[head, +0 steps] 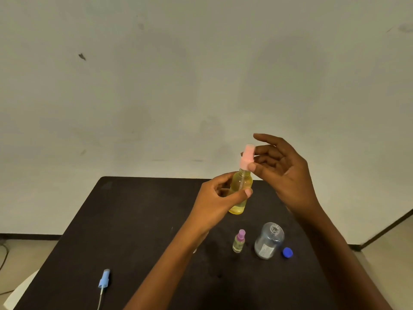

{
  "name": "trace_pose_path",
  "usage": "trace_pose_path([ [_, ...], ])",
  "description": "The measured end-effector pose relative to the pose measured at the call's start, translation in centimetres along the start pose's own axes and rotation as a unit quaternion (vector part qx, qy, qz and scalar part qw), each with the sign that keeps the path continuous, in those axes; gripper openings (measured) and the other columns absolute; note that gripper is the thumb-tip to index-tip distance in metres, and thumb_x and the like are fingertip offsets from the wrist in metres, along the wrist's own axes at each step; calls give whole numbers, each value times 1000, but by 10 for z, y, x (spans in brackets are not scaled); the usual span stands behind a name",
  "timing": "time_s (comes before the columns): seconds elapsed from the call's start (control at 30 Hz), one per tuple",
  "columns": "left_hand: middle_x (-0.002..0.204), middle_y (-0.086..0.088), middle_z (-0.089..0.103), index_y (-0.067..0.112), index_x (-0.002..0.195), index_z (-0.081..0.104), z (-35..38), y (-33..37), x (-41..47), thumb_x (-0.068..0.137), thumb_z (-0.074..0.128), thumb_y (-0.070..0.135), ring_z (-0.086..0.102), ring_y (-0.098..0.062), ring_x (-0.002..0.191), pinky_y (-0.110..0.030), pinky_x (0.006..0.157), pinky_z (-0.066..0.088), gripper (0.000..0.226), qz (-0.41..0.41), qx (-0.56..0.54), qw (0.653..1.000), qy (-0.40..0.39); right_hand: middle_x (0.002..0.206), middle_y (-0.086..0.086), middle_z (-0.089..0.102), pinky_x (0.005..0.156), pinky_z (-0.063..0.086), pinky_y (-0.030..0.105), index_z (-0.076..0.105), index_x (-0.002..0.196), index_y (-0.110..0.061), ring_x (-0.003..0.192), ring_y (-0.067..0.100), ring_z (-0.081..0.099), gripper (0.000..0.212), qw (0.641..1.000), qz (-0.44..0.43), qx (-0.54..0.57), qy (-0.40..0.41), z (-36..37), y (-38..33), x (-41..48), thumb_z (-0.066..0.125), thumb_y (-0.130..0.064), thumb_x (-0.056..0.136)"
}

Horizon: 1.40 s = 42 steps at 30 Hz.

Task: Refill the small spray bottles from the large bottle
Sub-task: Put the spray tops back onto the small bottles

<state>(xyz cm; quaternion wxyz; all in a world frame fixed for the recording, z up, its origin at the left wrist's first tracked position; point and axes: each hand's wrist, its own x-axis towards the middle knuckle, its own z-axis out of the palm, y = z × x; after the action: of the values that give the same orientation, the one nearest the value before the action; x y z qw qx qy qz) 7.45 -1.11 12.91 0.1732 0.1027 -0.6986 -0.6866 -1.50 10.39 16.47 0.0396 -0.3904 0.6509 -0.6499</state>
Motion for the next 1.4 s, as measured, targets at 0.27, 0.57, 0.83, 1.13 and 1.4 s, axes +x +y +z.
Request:
trace_pose_path([
  [0.27, 96, 15, 66, 36, 98, 61, -3, 3, -1, 79, 69, 20, 64, -7, 92, -24, 79, 53, 26, 5, 9, 1000, 7, 100, 6, 65, 77, 53, 22, 53, 116, -21, 87, 14, 64, 50, 1000, -7, -9, -22, 2, 1, -1, 69, 2, 75],
  [0.57, 93, 19, 65, 38, 94, 61, -3, 4, -2, 79, 69, 18, 64, 0, 87, -26, 82, 54, 27, 13, 10, 1000, 5, 108, 1, 67, 91, 50, 42, 50, 123, -24, 104, 18, 63, 53, 999, 24, -7, -47, 2, 2, -2, 70, -18, 74],
  [0.83, 97, 17, 64, 37, 97, 60, -2, 7, -2, 79, 69, 18, 62, -5, 93, -32, 88, 54, 28, 2, 16, 1000, 7, 106, 8, 67, 93, 48, 49, 52, 122, -24, 101, 23, 64, 54, 999, 29, -5, -31, 5, 5, -3, 73, -19, 72],
  [1.13, 97, 16, 65, 39, 96, 59, 0, 9, -2, 80, 68, 19, 63, -10, 99, -32, 89, 53, 27, 15, 18, 1000, -4, 94, -4, 60, 83, 53, 28, 52, 116, -30, 91, 14, 61, 56, 999, 27, -14, -17, 8, 7, -2, 74, -11, 69],
  [1.4, 100, 15, 65, 39, 97, 59, 0, 10, -3, 79, 68, 20, 62, -8, 98, -32, 89, 53, 27, 13, 9, 1000, -2, 102, 5, 71, 83, 53, 27, 48, 128, -17, 100, 19, 66, 56, 995, 59, 81, -30, 7, 2, -5, 65, -13, 74],
])
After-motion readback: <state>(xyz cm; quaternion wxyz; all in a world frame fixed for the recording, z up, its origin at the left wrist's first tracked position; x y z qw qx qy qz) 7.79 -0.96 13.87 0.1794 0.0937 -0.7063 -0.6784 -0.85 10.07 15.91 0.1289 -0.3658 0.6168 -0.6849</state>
